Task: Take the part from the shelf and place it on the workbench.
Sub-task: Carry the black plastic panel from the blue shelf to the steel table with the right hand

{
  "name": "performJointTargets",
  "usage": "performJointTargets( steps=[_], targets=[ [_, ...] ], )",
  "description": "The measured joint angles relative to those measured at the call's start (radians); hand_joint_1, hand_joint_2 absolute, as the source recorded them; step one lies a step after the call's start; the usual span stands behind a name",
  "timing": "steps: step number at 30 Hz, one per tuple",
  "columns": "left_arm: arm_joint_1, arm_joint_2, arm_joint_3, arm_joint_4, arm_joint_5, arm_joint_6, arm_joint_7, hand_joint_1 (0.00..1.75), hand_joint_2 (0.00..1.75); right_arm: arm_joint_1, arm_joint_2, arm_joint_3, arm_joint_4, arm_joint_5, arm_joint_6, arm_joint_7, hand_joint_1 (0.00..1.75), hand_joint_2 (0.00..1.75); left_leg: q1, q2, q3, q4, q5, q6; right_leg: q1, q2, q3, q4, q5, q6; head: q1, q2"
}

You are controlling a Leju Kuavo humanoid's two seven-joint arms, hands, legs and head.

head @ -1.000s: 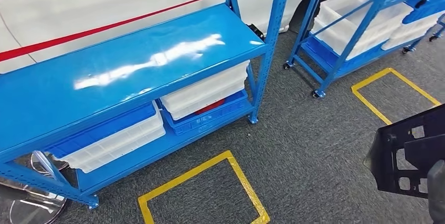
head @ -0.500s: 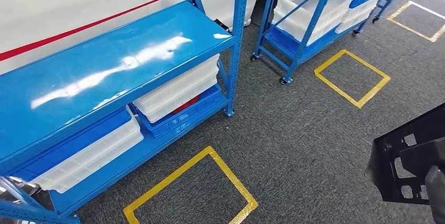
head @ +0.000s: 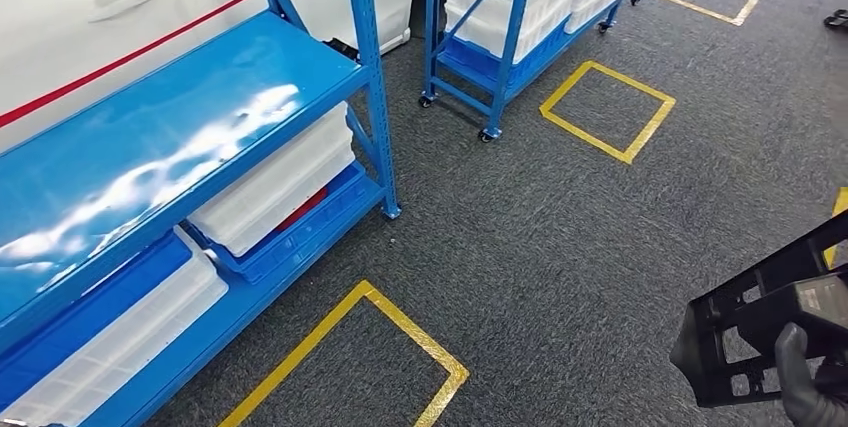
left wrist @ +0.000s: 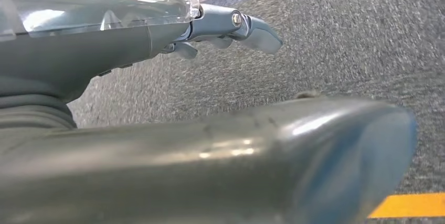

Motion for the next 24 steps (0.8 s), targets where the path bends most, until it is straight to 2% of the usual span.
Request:
performJointTargets(
  steps=[1,2,3,4,5,6,8,9,10,11,12,14,15,16,17,18,19,20,22,23,24],
  targets=[
    [0.002,0.000,0.000,-0.001,0.001,0.000,0.002,0.00,0.00,-0.005,0.000,0.001,0.008,0.002,-0.003,-0.001,1.75,1.75,0.000,-0.006,-0.030,0.064,-0.023,0.000,0.001,0.012,-0.002,0.001,0.001,-0.001,0.000,0.000],
    [0.005,0.001,0.001,-0.003,0.001,0.000,0.005,0.00,0.00,-0.007,0.000,0.002,0.015,0.003,-0.005,-0.002,1.75,1.75,0.000,-0.008,-0.046,0.096,-0.025,0.000,0.002,0.024,-0.003,0.003,0.001,-0.002,0.000,0.000],
    [0.007,0.001,0.001,-0.009,0.000,0.000,0.014,0.00,0.00,-0.007,0.000,0.003,0.021,0.004,-0.010,-0.002,1.75,1.75,0.000,-0.009,-0.043,0.086,-0.006,0.001,0.003,0.036,-0.003,0.005,0.001,-0.002,0.000,0.000],
    [0.009,-0.001,0.002,-0.020,-0.004,0.000,0.028,0.00,0.00,-0.009,0.000,0.007,0.027,0.004,-0.018,-0.003,1.75,1.75,0.001,-0.014,-0.022,0.039,0.029,0.004,0.003,0.049,-0.003,0.008,0.001,-0.001,0.000,0.000],
    [0.012,-0.003,0.002,-0.037,-0.013,0.000,0.044,0.00,0.00,-0.010,-0.001,0.013,0.031,0.004,-0.030,-0.003,1.75,1.75,0.001,-0.030,0.009,-0.032,0.071,0.007,0.003,0.062,-0.004,0.011,0.001,0.000,0.000,0.000],
    [0.015,-0.008,0.003,-0.057,-0.022,0.000,0.055,0.00,0.00,-0.013,-0.002,0.023,0.036,0.002,-0.047,-0.003,1.75,1.75,0.003,-0.058,0.037,-0.101,0.100,0.009,0.004,0.075,-0.007,0.017,0.000,0.003,0.000,0.000],
    [0.023,-0.014,-0.002,-0.103,-0.002,-0.030,0.007,0.00,0.00,-0.015,-0.008,0.047,0.043,-0.003,-0.088,-0.009,1.75,1.75,0.005,-0.099,0.066,-0.176,0.124,0.013,0.003,0.100,-0.020,0.025,0.003,0.014,0.000,0.000],
    [0.031,-0.006,-0.016,-0.127,0.048,-0.077,-0.061,0.00,0.00,-0.011,-0.010,0.057,0.044,-0.007,-0.099,-0.016,1.75,1.75,0.004,-0.101,0.067,-0.183,0.122,0.015,0.002,0.114,-0.027,0.027,0.006,0.022,0.000,0.000],
    [0.039,0.014,-0.044,-0.148,0.141,-0.165,-0.151,0.00,0.00,-0.003,-0.013,0.062,0.042,-0.012,-0.097,-0.023,1.75,1.75,0.005,-0.088,0.068,-0.185,0.125,0.018,0.001,0.128,-0.032,0.025,0.010,0.030,0.000,0.000],
    [0.046,0.048,-0.095,-0.167,0.269,-0.296,-0.239,0.00,0.00,0.005,-0.015,0.062,0.040,-0.014,-0.079,-0.029,1.75,1.75,0.007,-0.074,0.069,-0.189,0.129,0.023,0.002,0.125,-0.036,0.028,0.010,0.036,0.000,0.000],
    [0.050,0.084,-0.168,-0.183,0.413,-0.461,-0.309,0.00,0.00,0.008,-0.018,0.061,0.039,-0.014,-0.053,-0.033,1.75,1.75,0.011,-0.059,0.069,-0.194,0.133,0.028,0.004,0.105,-0.044,0.042,0.001,0.041,0.000,0.000],
    [0.041,0.148,-0.364,-0.213,0.641,-0.779,-0.375,0.00,0.00,-0.002,-0.025,0.059,0.039,0.000,-0.012,-0.037,1.75,1.75,0.014,-0.032,0.065,-0.200,0.140,0.036,0.002,0.037,-0.085,0.125,-0.049,0.049,0.001,0.000],
    [0.028,0.166,-0.467,-0.225,0.692,-0.890,-0.383,0.00,0.00,-0.009,-0.027,0.060,0.040,0.011,-0.003,-0.038,1.75,1.75,0.011,-0.023,0.061,-0.200,0.142,0.038,-0.003,0.010,-0.117,0.189,-0.082,0.054,0.001,0.000],
    [0.013,0.177,-0.569,-0.232,0.709,-0.948,-0.385,0.00,0.00,-0.014,-0.028,0.062,0.041,0.020,0.004,-0.038,1.75,1.75,0.007,-0.014,0.058,-0.199,0.142,0.038,-0.009,-0.001,-0.145,0.250,-0.107,0.058,0.001,0.000],
    [-0.002,0.182,-0.663,-0.238,0.714,-0.964,-0.384,0.00,0.00,-0.015,-0.028,0.066,0.042,0.026,0.009,-0.038,1.75,1.75,0.005,-0.003,0.056,-0.198,0.142,0.038,-0.014,-0.006,-0.160,0.289,-0.118,0.061,0.001,0.000],
    [-0.011,0.182,-0.745,-0.243,0.722,-0.939,-0.383,0.00,0.00,-0.016,-0.028,0.071,0.042,0.031,0.013,-0.038,1.75,1.75,0.003,0.011,0.055,-0.197,0.142,0.037,-0.016,-0.008,-0.158,0.292,-0.111,0.064,0.001,0.000],
    [-0.015,0.181,-0.820,-0.248,0.736,-0.892,-0.381,0.00,0.00,-0.016,-0.028,0.075,0.042,0.034,0.017,-0.038,1.75,1.75,0.003,0.027,0.057,-0.197,0.140,0.034,-0.017,-0.012,-0.134,0.254,-0.087,0.065,0.001,0.000],
    [-0.013,0.180,-0.883,-0.254,0.752,-0.838,-0.381,0.00,0.00,-0.016,-0.029,0.078,0.040,0.036,0.019,-0.038,1.75,1.75,0.003,0.044,0.061,-0.196,0.138,0.031,-0.015,-0.026,-0.093,0.186,-0.055,0.064,0.001,0.000],
    [-0.005,0.185,-0.986,-0.270,0.780,-0.767,-0.382,0.00,0.00,-0.016,-0.028,0.086,0.037,0.046,0.023,-0.039,1.75,1.75,0.000,0.076,0.066,-0.196,0.132,0.021,-0.005,-0.069,-0.027,0.066,-0.017,0.050,0.001,0.000],
    [-0.001,0.189,-1.027,-0.281,0.790,-0.752,-0.382,0.00,0.00,-0.015,-0.027,0.091,0.035,0.054,0.025,-0.040,1.75,1.75,-0.002,0.090,0.068,-0.196,0.130,0.015,0.000,-0.082,-0.014,0.038,-0.012,0.041,0.001,0.000],
    [0.002,0.193,-1.061,-0.291,0.798,-0.745,-0.382,0.00,0.00,-0.014,-0.025,0.096,0.034,0.063,0.026,-0.040,1.75,1.75,-0.003,0.102,0.071,-0.197,0.128,0.010,0.005,-0.081,-0.014,0.032,-0.015,0.031,0.001,0.000]
  ],
)
